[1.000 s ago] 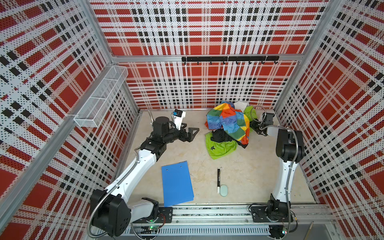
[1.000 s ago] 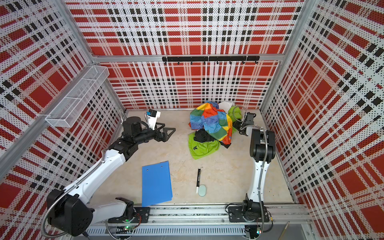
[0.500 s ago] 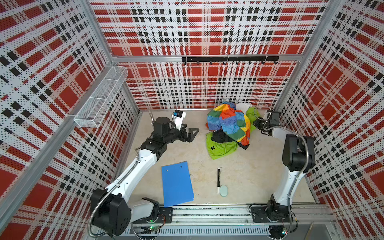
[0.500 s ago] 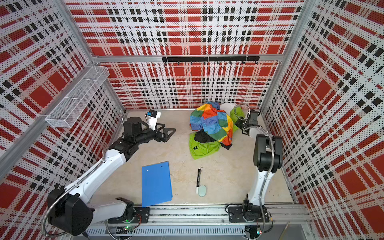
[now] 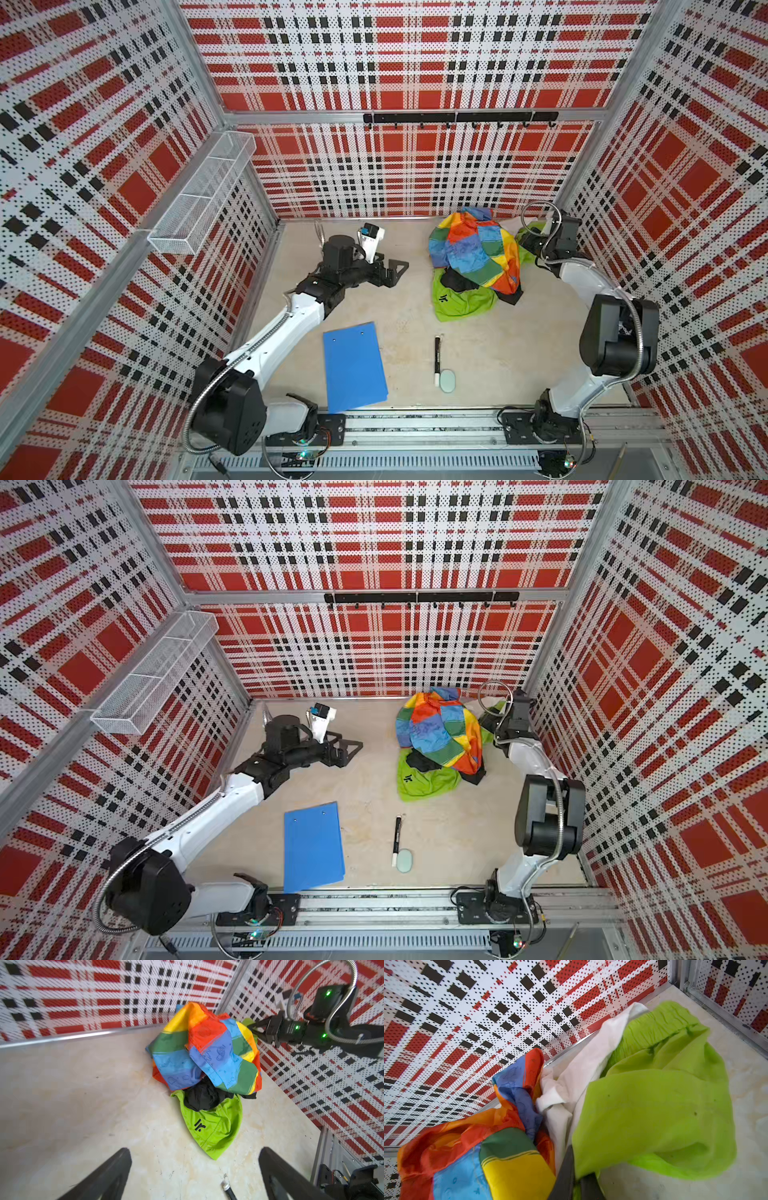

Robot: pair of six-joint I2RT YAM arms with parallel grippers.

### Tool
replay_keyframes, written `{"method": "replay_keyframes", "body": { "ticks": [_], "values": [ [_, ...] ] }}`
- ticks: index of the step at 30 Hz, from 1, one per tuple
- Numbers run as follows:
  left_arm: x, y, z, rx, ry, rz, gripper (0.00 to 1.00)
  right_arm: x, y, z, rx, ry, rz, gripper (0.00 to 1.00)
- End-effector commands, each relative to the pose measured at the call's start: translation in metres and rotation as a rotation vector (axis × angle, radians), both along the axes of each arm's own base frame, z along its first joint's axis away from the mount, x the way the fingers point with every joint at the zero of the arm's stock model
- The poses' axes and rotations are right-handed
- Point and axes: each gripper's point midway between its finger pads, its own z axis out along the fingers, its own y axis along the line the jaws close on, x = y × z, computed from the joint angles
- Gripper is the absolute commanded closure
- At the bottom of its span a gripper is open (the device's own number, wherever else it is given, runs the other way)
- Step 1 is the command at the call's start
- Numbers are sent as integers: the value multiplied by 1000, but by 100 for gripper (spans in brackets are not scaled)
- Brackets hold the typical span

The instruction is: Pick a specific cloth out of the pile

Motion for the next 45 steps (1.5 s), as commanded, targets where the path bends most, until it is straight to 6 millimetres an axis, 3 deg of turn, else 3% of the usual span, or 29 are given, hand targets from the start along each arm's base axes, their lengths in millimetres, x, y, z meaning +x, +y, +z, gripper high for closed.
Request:
{"method": "replay_keyframes", "body": {
  "ticks": [1,9,15,21,28,32,39,45],
  "values": [
    [9,-45,-7,9,4,5,1,-1,2,42,-35,-132,11,100],
    [69,-143,-57,-2,59,65,1,-18,22,40,-69,-127,67,100],
    [89,-187,-74,-48,77,65,1,-33,33,62,-111,-168,77,100],
    [95,-201,-89,-54,84,92,1,-52,41,114,-126,-266,85,100],
    [98,-212,-99,-73,108,79,1,-70,48,189,-101,-424,93,100],
    [98,-214,-100,-75,112,79,1,-73,53,219,-87,-470,113,100],
    [92,-215,-96,-100,111,54,1,-75,54,240,-95,-501,116,100],
    [84,-212,-60,-143,62,24,1,-73,54,235,-103,-487,116,100]
  ]
}}
